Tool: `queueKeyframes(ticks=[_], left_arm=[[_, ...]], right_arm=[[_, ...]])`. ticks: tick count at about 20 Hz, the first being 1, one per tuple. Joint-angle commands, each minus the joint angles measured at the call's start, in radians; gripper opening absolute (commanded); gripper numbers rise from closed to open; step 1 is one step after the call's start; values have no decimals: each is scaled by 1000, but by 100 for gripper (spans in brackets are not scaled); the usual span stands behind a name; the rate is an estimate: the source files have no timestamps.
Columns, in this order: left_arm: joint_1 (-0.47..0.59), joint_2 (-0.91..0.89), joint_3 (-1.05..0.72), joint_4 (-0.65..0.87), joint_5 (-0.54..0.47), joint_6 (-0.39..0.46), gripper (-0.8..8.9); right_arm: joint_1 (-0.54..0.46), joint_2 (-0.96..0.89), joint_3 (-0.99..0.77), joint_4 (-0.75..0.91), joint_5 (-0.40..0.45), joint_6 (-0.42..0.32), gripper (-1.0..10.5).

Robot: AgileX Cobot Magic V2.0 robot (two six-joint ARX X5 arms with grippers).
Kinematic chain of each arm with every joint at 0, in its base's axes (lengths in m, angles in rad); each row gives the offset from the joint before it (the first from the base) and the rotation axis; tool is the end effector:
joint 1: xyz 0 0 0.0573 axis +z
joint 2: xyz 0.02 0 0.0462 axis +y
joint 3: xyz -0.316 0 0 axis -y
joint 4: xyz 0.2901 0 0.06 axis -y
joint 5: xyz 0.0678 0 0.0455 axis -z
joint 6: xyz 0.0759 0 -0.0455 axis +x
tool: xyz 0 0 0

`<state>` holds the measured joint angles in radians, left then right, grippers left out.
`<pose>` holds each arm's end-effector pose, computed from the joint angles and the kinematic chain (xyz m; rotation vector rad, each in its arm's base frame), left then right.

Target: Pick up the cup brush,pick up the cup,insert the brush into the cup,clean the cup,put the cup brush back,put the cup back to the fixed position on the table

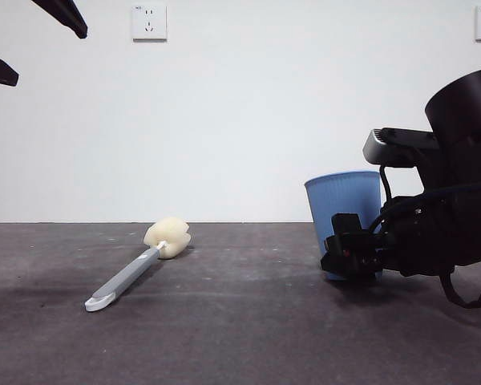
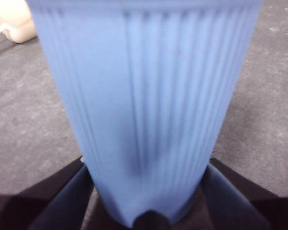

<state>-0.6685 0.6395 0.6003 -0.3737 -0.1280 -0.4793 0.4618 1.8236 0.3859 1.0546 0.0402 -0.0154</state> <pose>0.1549 -0.1100 0.2833 -0.2998 0.5020 -0.4273 0.2970 0.1444 0.0762 -0.1108 0.3707 0.4193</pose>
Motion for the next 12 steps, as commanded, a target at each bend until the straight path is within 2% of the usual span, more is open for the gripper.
queueKeyframes(ticks=[1, 5, 7, 9, 12], left_arm=[[1, -2, -5, 6, -4, 14, 413], [1, -2, -5, 6, -3, 14, 413], [1, -2, -5, 6, -3, 14, 413], [1, -2, -5, 5, -3, 14, 413], [1, -2, -5, 5, -3, 14, 413]], right_arm=[[-12, 16, -7, -77, -58, 0, -12], [-14, 16, -7, -171, -96, 0, 24], [-15, 16, -7, -169, -96, 0, 187], [-15, 14, -7, -167, -115, 8, 298], [-15, 10, -7, -169, -121, 21, 410]])
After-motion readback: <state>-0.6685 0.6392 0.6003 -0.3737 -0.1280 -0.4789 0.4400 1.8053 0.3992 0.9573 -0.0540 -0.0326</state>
